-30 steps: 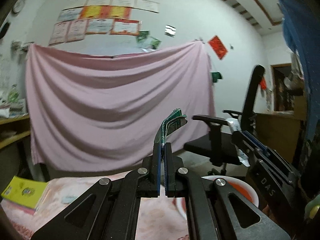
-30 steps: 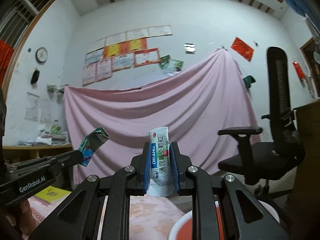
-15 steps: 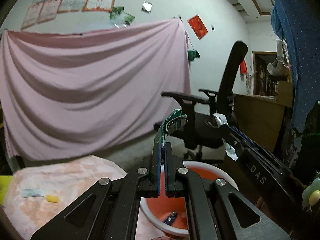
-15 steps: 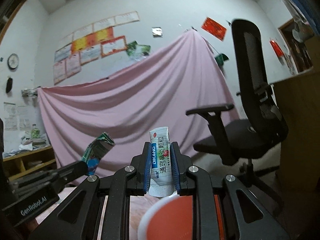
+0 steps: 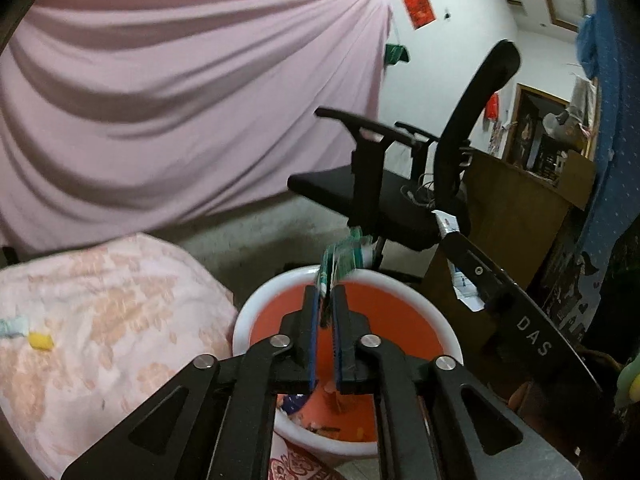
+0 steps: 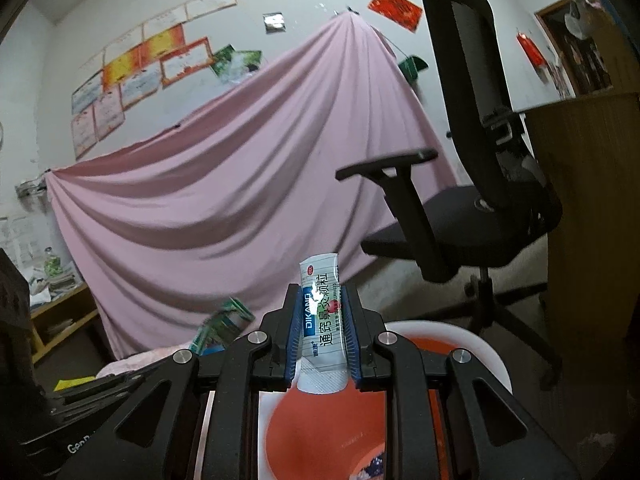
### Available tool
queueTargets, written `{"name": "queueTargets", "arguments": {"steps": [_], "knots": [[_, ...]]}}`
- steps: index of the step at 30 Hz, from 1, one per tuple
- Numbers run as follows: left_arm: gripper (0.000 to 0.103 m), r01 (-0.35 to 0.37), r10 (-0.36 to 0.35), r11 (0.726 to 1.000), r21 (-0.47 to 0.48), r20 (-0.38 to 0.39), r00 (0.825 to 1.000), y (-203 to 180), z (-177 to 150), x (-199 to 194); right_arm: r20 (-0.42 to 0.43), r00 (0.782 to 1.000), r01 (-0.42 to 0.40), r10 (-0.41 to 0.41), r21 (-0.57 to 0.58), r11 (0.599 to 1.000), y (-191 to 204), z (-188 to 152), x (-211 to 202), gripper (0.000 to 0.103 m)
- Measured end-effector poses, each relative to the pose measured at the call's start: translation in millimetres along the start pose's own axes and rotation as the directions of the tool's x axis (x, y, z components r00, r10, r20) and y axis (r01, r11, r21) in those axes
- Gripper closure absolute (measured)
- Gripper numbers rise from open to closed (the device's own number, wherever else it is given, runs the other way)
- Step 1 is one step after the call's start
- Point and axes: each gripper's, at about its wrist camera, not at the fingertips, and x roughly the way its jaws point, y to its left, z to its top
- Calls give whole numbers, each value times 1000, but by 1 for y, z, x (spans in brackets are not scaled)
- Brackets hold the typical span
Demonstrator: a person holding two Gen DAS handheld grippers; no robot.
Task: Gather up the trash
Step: 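Carry green wrapper and toothpaste tube over the bucket and open both tools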
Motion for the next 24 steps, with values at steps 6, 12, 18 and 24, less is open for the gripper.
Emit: {"name": "queueTargets", "arguments": {"steps": [6,12,18,24], "knots": [[91,-2,0,997,-76,-27,1000,15,3,1,-23,1000,-7,7,20,1000,-2,-3,3,63],[79,-17,16,993,-113,-9,1000,25,3,-11,-17,1000,-5,5,18,1000,3,-3,3,60],[70,-33,37,991,-130,24,999,33,4,-26,-2,1000,-6,6,2,1000,9,-3,3,55],[55,-78,91,988,-137,91,992,43,3,-46,27,1000,4,-4,11,1000,11,-2,2,47]]}}
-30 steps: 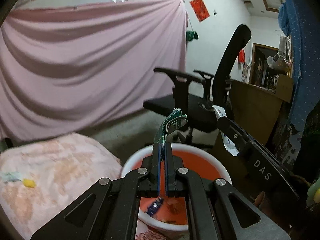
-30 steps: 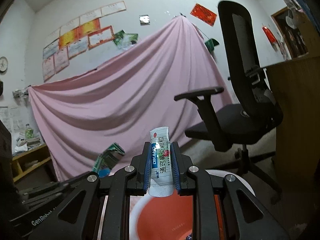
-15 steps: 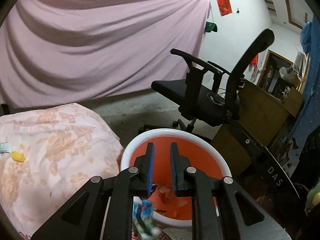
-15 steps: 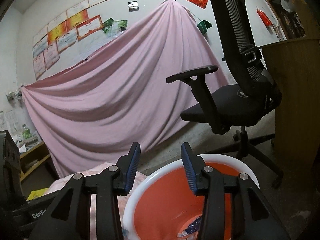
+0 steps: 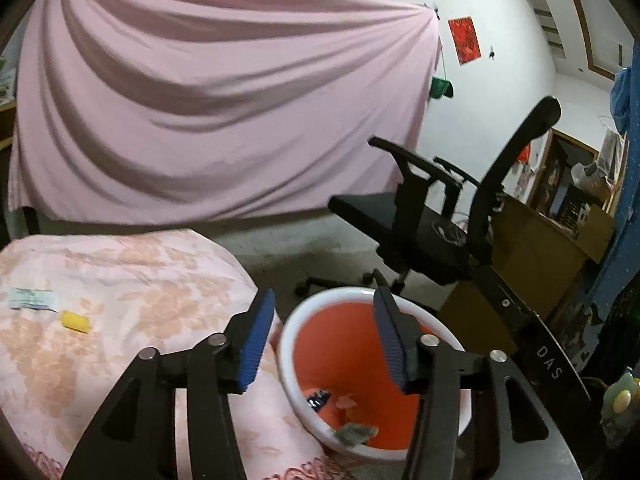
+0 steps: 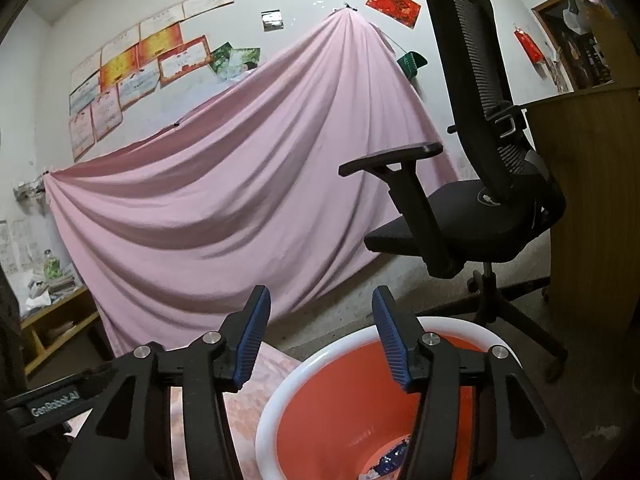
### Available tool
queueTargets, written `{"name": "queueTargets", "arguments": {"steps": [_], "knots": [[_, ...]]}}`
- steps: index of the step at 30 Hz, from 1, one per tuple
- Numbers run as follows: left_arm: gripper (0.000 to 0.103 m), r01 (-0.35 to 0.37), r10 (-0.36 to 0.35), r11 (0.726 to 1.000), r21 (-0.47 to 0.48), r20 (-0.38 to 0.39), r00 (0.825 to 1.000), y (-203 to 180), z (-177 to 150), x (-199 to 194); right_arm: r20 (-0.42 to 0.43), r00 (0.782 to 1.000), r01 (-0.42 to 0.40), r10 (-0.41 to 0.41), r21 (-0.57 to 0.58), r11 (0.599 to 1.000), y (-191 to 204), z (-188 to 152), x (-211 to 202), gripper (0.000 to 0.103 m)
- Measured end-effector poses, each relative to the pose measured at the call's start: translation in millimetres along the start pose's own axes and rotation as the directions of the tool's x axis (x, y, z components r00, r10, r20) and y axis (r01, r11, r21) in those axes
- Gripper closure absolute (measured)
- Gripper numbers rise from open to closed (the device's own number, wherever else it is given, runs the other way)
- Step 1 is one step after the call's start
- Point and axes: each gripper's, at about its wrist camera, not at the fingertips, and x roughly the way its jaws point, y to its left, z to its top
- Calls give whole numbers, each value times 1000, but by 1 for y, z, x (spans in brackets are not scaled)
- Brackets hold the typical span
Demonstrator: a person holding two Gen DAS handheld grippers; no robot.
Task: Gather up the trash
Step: 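Move both open tools back over the white strip and yellow cap on the bed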
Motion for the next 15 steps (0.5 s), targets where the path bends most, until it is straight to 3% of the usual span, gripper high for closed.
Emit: {"name": "queueTargets", "arguments": {"steps": [3,5,8,10,11,13,15], "knots": [[49,-32,31,999,10,39,999,5,0,-11,23,1000,-4,3,14,1000,2,2,-2,32],[47,-57,55,998,25,71,996,7,0,-21,47,999,-12,11,16,1000,5,3,-4,31],[34,-96,92,995,34,111,990,12,-1,-32,86,996,-23,22,9,1000,12,4,-9,24],[7,-129,124,991,26,150,981,19,-2,-42,119,992,-32,31,3,999,18,5,-13,18],[4,-153,148,988,14,182,972,23,-3,-49,133,990,-37,37,0,999,20,5,-15,16],[4,-173,171,985,-10,217,961,32,-4,-59,165,985,-51,51,-8,999,27,5,-19,0],[4,-201,201,979,-24,230,952,42,-4,-68,193,979,-64,67,-19,998,35,5,-23,0]]}}
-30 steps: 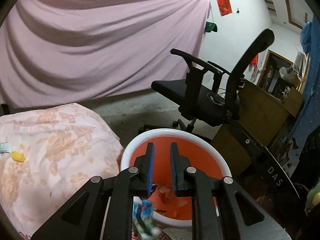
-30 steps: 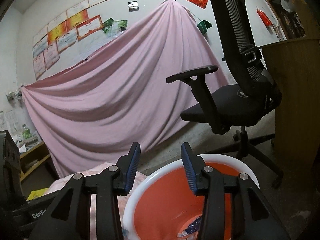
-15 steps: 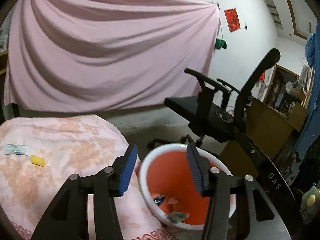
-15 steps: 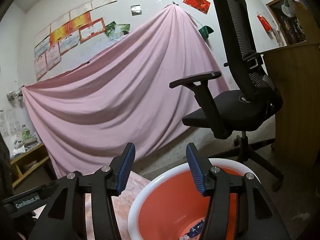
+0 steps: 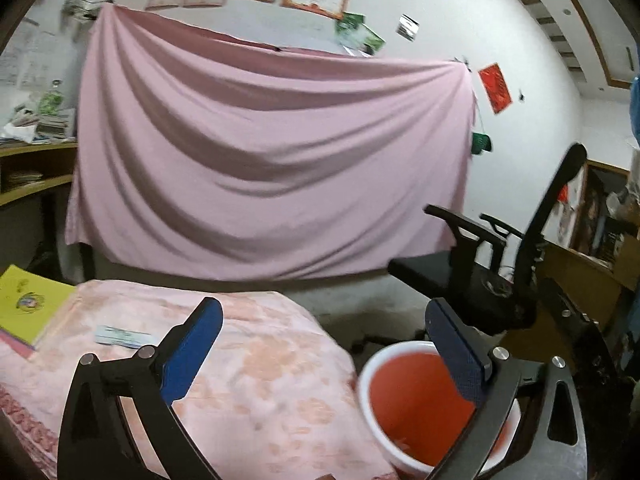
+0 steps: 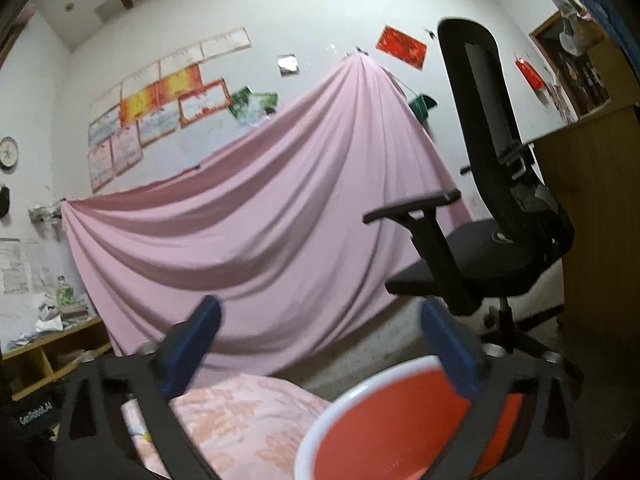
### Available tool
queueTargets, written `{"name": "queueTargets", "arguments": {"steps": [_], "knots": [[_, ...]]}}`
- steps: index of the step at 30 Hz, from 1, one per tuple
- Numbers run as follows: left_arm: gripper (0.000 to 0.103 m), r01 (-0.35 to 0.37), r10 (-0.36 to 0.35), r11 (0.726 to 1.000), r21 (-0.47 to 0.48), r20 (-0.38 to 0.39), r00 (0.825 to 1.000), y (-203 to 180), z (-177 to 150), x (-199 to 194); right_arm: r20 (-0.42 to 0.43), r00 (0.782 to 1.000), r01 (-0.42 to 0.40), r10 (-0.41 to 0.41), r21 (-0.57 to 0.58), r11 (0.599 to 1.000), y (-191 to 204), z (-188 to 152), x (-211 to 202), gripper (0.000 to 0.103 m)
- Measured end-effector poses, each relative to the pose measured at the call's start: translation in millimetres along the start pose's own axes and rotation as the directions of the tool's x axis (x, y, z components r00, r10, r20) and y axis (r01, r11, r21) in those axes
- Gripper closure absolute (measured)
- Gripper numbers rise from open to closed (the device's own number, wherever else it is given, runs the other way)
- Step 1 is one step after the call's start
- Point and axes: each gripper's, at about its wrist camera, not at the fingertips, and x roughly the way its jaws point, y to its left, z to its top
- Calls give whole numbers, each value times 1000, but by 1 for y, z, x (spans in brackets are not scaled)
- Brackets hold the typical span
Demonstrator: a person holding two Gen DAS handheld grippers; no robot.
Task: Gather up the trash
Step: 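Move both open tools back over the white strip and yellow cap on the bed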
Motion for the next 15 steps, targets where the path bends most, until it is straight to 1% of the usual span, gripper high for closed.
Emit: {"name": "queueTargets", "arguments": {"steps": [3,8,15], "knots": [[4,-48,48,999,6,30,998,15,0,-11,14,999,-36,37,-27,999,12,-1,-1,0],[4,-112,111,993,19,70,991,39,-5,-32,14,996,-91,92,-78,993,35,-5,-1,0],[4,-183,180,983,18,91,979,72,-12,-47,10,989,-148,150,-140,979,70,-16,0,0]]}}
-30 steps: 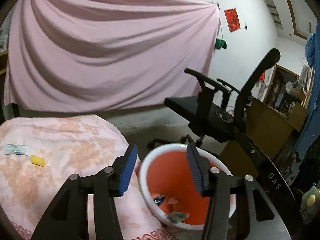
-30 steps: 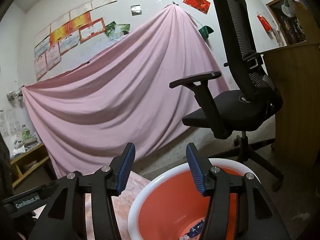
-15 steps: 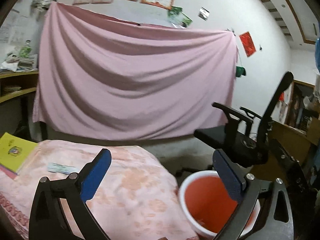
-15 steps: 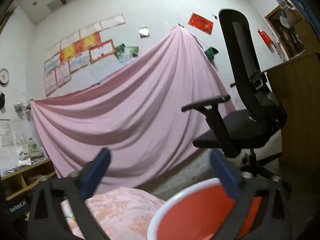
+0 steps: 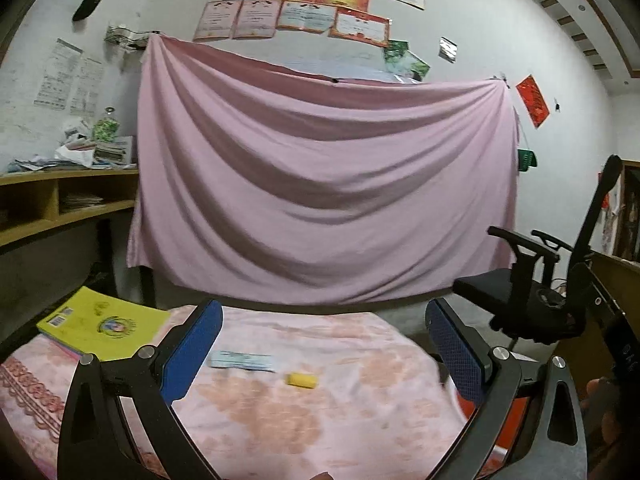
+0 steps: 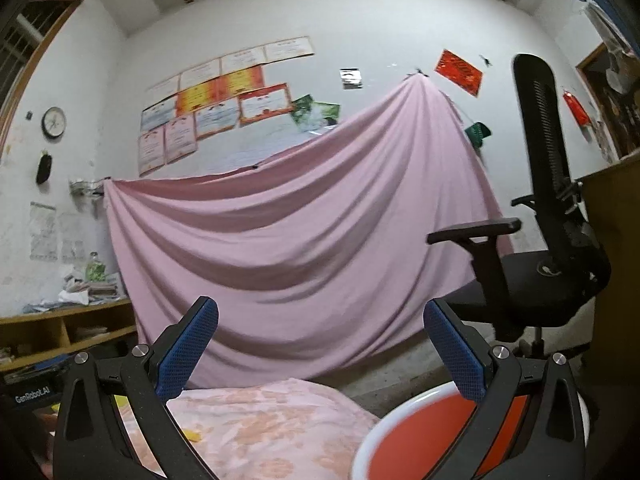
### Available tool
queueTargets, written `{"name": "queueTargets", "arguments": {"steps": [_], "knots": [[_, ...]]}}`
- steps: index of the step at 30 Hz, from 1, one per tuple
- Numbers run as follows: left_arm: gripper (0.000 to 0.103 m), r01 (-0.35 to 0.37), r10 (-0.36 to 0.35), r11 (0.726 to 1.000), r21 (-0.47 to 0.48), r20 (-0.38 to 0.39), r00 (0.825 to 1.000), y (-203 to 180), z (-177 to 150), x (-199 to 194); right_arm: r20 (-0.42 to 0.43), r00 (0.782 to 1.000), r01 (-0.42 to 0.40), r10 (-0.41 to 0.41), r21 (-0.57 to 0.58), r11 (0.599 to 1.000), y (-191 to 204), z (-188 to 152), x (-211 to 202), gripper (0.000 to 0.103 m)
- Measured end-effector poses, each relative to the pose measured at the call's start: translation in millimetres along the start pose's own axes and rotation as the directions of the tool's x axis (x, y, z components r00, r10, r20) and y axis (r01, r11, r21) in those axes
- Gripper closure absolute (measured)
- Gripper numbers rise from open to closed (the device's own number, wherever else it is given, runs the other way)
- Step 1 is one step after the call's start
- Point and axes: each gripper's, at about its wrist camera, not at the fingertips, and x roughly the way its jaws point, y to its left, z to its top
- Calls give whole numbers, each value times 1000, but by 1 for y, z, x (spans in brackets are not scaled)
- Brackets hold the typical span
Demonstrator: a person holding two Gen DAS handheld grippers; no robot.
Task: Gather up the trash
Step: 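Move both open tools back over the white strip and yellow cap on the bed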
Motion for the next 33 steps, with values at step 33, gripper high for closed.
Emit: {"name": "queueTargets", "arguments": {"steps": [33], "knots": [[18,36,-5,996,76,-382,924,129,-41,98,-698,712,-170,77,-64,983,122,-103,148,18]]}}
